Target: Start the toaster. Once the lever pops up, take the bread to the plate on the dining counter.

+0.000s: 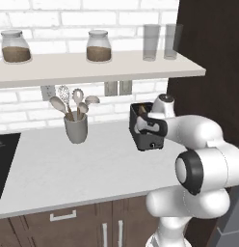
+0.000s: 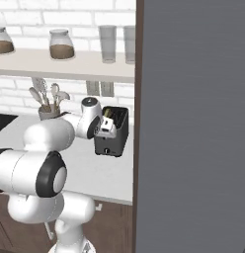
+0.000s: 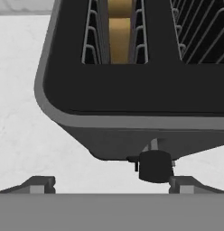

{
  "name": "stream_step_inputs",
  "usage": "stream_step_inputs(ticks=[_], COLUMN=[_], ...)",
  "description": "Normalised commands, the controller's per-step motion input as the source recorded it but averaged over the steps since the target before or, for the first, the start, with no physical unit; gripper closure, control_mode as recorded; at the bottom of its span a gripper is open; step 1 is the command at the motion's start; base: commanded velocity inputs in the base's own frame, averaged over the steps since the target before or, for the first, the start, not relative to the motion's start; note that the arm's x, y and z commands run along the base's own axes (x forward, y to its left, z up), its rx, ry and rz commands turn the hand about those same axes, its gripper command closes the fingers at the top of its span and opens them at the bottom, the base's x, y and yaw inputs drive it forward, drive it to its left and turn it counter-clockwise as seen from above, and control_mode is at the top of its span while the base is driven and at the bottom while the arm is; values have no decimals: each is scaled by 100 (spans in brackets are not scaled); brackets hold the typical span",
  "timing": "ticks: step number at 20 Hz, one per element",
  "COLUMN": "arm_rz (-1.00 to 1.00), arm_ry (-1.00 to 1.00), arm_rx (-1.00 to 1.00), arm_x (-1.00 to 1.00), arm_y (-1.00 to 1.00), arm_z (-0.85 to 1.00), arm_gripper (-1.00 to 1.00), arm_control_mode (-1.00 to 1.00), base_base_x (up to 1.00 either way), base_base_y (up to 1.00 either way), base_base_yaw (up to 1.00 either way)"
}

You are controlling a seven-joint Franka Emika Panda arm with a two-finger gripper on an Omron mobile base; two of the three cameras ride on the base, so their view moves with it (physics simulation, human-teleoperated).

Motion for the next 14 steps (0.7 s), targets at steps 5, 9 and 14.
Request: stream_step_inputs(ticks=[5,9,14], arm_rz=[0,0,0], arm_ry=[0,0,0], arm_rx=[0,0,0], arm_x=[0,0,0], arm_y=[0,0,0], arm_z=[-26,-23,-22], arm_gripper=[-100,-100,-100], arm_control_mode=[-100,-100,-100], base_base_x=[0,0,0], base_base_y=[0,0,0], base_base_yaw=[0,0,0])
